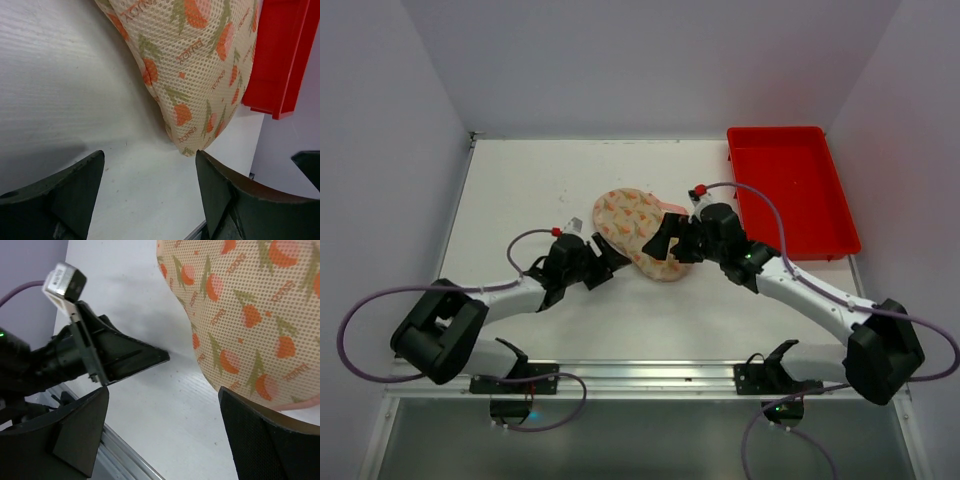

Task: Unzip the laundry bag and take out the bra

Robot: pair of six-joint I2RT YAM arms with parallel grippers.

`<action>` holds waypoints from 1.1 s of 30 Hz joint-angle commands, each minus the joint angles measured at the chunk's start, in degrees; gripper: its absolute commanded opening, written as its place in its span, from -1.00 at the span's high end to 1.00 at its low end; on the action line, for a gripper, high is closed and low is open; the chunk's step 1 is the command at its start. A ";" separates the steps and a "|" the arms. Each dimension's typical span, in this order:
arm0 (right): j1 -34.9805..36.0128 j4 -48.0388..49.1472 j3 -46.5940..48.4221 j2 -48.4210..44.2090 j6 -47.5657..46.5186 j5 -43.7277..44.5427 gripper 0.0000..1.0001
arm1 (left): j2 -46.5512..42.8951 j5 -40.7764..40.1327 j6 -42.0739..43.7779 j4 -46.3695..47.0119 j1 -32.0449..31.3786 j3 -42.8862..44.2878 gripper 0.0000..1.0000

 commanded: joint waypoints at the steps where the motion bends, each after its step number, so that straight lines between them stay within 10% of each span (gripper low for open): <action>1: -0.03 -1.83 -4.01 -5.43 -1.62 5.37 -0.85 | 5.73 1.68 -1.98 8.53 -1.99 3.93 -0.54; 16: -0.38 -1.23 -15.61 -18.10 -4.69 8.47 -0.97 | 23.15 1.50 -6.55 19.61 -5.78 9.13 -0.10; 23: -0.38 2.91 -17.82 -16.70 -7.06 4.60 -0.89 | 20.09 3.96 -7.26 16.12 -5.87 9.66 0.92; 33: 1.02 11.60 -18.70 -10.19 -12.68 0.38 -0.47 | 10.95 1.94 -9.72 -2.08 -5.87 15.89 1.00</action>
